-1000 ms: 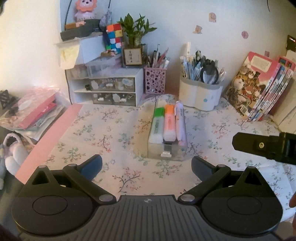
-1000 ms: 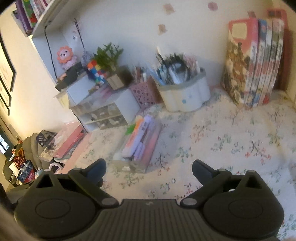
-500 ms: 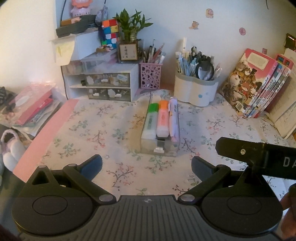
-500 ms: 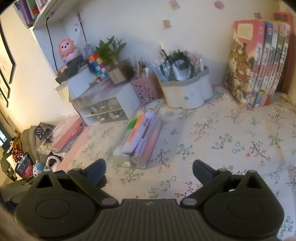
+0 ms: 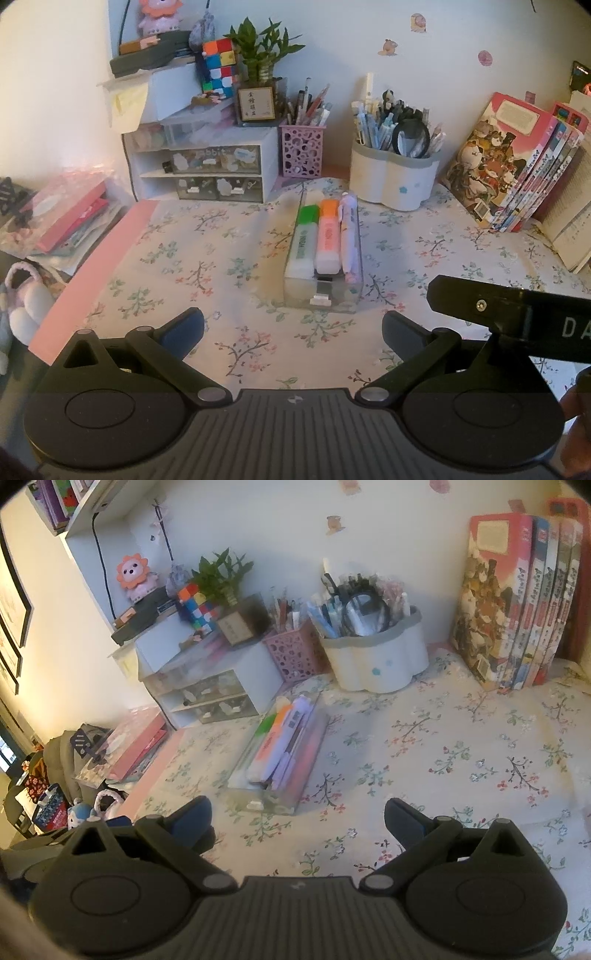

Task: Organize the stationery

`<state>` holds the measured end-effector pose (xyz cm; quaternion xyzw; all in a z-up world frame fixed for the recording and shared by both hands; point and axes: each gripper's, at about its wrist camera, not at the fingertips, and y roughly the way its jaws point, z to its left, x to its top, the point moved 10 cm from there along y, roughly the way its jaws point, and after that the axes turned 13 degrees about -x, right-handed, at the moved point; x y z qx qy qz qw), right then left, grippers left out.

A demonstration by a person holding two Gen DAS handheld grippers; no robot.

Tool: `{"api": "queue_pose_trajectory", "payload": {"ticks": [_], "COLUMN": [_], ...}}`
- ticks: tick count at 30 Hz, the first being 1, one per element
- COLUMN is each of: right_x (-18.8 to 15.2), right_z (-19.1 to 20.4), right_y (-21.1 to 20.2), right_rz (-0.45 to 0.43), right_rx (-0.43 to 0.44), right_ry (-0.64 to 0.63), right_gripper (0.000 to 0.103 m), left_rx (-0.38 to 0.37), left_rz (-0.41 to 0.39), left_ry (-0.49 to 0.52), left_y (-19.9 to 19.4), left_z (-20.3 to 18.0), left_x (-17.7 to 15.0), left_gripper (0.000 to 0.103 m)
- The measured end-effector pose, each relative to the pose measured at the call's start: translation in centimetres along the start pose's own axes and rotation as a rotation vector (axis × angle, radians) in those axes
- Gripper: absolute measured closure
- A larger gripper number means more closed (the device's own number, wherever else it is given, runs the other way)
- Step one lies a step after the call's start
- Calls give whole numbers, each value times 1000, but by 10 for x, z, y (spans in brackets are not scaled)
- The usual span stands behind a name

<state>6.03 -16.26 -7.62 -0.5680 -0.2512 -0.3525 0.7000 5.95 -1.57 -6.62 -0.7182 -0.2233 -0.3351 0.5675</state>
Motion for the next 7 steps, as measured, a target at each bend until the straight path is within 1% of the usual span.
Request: {"api": "queue_pose_trajectory", "payload": {"ticks": [7], "right_x": [-2], "right_z": [-3], "right_y": [3], "right_rz": [6], "right_rx": [-6], "right_ry": [3], "right_gripper": [33], "left_rx": [12], "left_rz": [-2], "left_ry": [26], "left_y": [2], "left_z": [-3], "left_x": [-1], "left_gripper": [5]}}
